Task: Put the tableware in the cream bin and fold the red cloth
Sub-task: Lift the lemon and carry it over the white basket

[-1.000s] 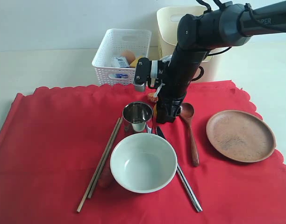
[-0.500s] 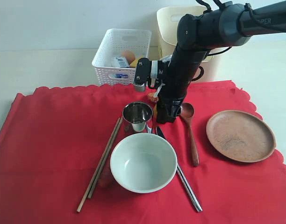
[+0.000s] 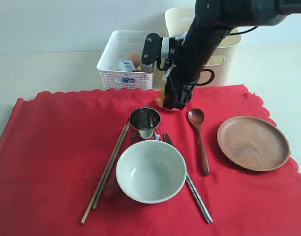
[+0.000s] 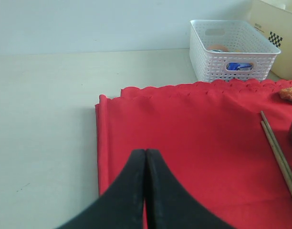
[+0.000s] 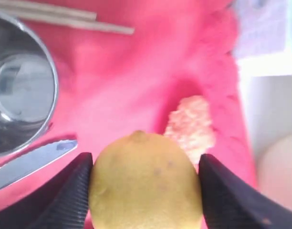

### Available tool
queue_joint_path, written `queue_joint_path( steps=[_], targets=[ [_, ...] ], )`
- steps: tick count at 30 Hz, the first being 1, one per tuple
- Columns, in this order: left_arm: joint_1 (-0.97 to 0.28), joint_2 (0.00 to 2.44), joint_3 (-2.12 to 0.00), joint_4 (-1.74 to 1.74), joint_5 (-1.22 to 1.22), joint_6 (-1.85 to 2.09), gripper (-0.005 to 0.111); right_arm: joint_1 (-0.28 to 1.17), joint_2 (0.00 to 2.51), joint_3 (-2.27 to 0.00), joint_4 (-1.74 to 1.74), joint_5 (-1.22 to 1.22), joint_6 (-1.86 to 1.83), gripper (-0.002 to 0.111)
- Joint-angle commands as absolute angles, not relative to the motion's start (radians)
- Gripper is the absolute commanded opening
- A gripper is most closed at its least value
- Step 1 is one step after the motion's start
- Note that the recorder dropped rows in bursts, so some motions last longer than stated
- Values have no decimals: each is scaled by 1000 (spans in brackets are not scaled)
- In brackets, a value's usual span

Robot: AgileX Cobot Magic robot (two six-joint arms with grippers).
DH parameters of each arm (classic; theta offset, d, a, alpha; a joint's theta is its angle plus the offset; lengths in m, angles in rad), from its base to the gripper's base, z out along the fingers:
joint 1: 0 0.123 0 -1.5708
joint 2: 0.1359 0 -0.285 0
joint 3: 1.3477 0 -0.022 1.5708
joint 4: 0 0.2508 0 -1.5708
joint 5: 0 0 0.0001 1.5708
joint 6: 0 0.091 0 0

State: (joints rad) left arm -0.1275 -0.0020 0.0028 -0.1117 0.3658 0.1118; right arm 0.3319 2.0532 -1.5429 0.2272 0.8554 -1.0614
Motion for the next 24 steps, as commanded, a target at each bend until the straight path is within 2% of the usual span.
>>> queue_joint_path(
  steps=[1,12,24],
  targets=[
    [-133,0,0,-109,355,106,0,332,1982,-1543,236,791,-1011,0],
    [-133,0,0,-109,355,106,0,332,1962,-1543,584,627,-965,0],
    [-133,0,0,-109,355,106,0,343,2076,-1543,931,345,-967,0]
  ],
)
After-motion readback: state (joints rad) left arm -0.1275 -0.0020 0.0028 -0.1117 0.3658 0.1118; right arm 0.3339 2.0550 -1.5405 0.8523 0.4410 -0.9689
